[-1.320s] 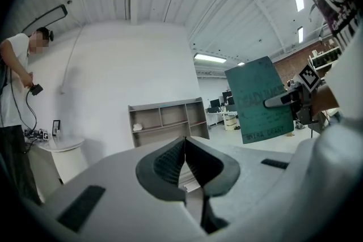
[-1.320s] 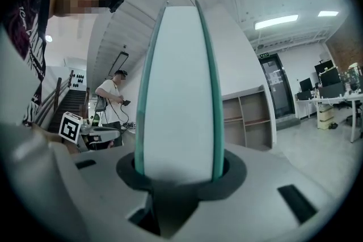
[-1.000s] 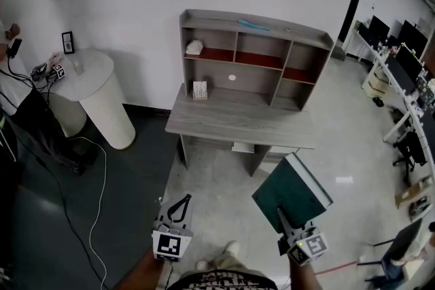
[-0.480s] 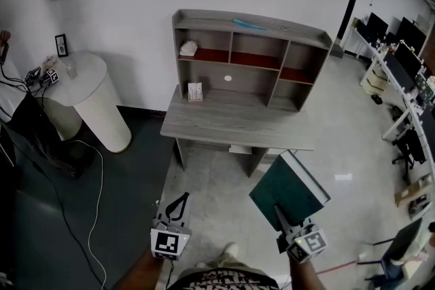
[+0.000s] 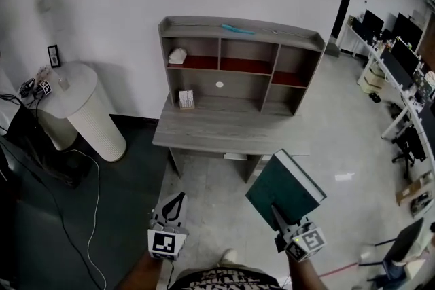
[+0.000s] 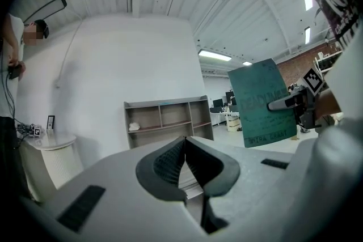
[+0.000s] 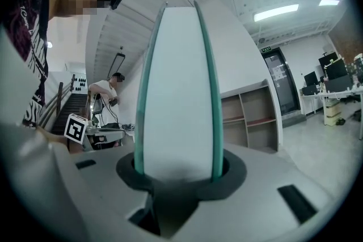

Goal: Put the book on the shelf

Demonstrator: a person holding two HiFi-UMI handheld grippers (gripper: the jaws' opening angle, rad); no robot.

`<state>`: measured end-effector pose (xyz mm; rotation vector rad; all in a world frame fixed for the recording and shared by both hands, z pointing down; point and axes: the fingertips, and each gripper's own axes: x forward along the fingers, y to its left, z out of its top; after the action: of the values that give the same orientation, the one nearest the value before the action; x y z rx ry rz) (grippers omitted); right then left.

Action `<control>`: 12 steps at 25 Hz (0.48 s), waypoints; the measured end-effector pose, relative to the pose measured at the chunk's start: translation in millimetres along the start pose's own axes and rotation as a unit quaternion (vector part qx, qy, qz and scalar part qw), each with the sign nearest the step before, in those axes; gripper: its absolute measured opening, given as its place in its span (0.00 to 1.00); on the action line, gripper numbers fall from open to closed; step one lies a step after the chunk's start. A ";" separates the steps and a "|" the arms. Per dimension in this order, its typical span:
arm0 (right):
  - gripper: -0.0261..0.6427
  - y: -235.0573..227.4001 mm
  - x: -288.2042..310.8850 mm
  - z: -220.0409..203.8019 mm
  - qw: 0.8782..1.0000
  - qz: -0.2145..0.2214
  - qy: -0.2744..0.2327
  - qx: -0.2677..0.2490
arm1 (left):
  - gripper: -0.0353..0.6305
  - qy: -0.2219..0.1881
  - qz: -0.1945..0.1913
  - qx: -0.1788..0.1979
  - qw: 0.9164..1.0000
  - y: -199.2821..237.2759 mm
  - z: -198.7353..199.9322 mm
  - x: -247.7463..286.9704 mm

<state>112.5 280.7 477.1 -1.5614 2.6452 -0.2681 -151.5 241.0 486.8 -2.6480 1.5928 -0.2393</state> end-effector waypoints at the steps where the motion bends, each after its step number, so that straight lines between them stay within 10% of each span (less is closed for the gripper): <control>1: 0.28 -5.5 1.0 -2.0 1.000 0.002 0.005 -0.006 | 0.06 0.001 0.002 0.001 1.000 -0.9 0.7 4.3; 12: 0.28 -63.9 16.8 6.4 1.000 0.010 -0.004 0.006 | 0.06 0.002 0.000 0.011 1.000 -25.5 16.8 64.2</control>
<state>160.4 235.1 482.8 -1.5296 2.6466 -0.2765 -97.1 195.7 480.3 -2.6332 1.5824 -0.2591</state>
